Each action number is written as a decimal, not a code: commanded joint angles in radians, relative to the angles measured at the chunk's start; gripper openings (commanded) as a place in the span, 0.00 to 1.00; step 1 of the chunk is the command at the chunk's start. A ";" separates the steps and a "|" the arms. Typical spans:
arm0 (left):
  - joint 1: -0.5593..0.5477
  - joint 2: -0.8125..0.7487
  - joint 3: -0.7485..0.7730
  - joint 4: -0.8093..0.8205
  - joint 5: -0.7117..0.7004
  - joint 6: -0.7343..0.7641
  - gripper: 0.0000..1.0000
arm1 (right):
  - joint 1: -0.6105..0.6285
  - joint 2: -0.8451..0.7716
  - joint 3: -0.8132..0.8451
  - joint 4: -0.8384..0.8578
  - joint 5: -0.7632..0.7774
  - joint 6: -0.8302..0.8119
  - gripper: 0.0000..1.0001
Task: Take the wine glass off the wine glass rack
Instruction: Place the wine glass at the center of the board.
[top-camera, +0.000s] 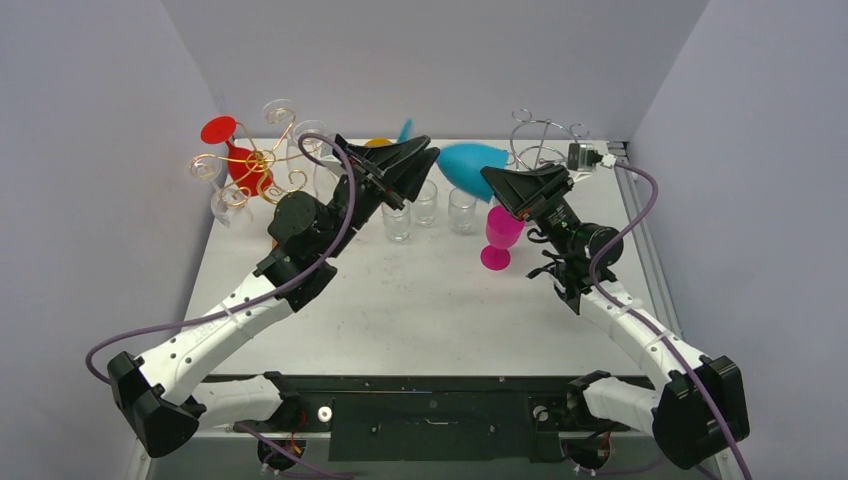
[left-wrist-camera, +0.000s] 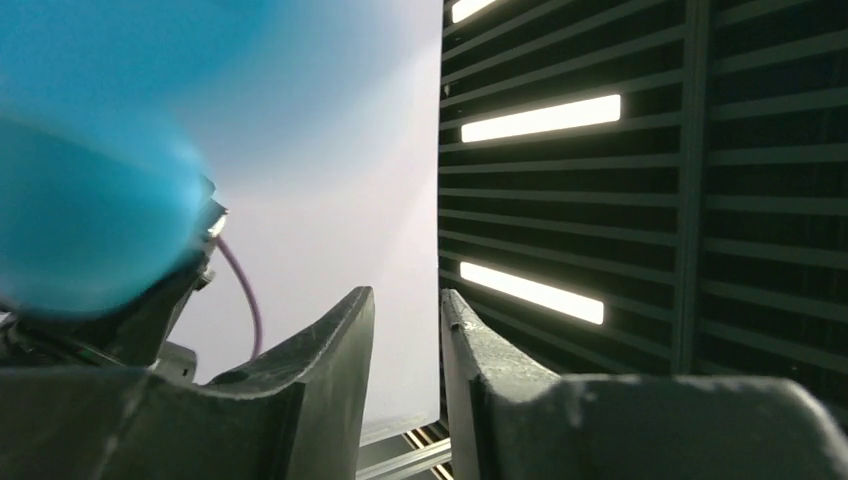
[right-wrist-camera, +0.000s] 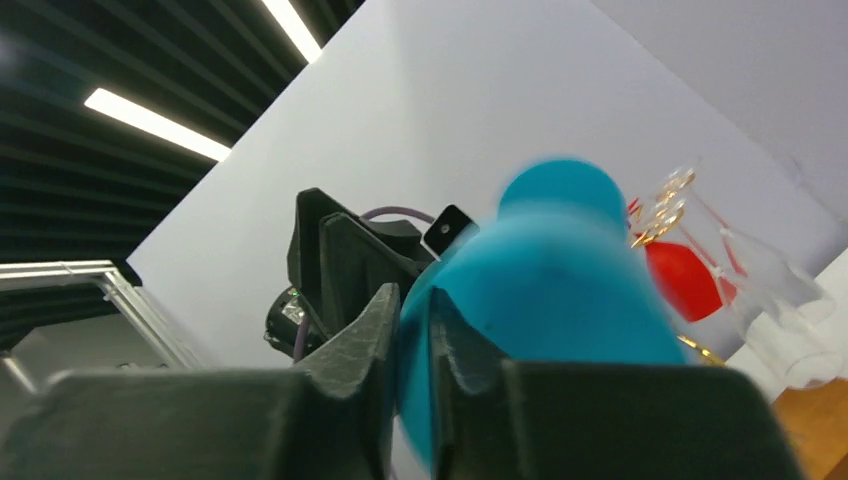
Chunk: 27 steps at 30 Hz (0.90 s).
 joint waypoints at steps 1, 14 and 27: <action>0.011 -0.029 -0.033 0.005 0.037 0.053 0.30 | 0.003 -0.059 0.060 0.019 0.003 -0.040 0.00; 0.216 -0.188 -0.065 -0.336 0.173 0.439 0.87 | 0.006 -0.182 0.368 -1.051 0.144 -0.527 0.00; 0.394 -0.205 0.240 -0.963 0.119 1.128 0.96 | 0.154 0.163 0.920 -1.928 0.403 -0.869 0.00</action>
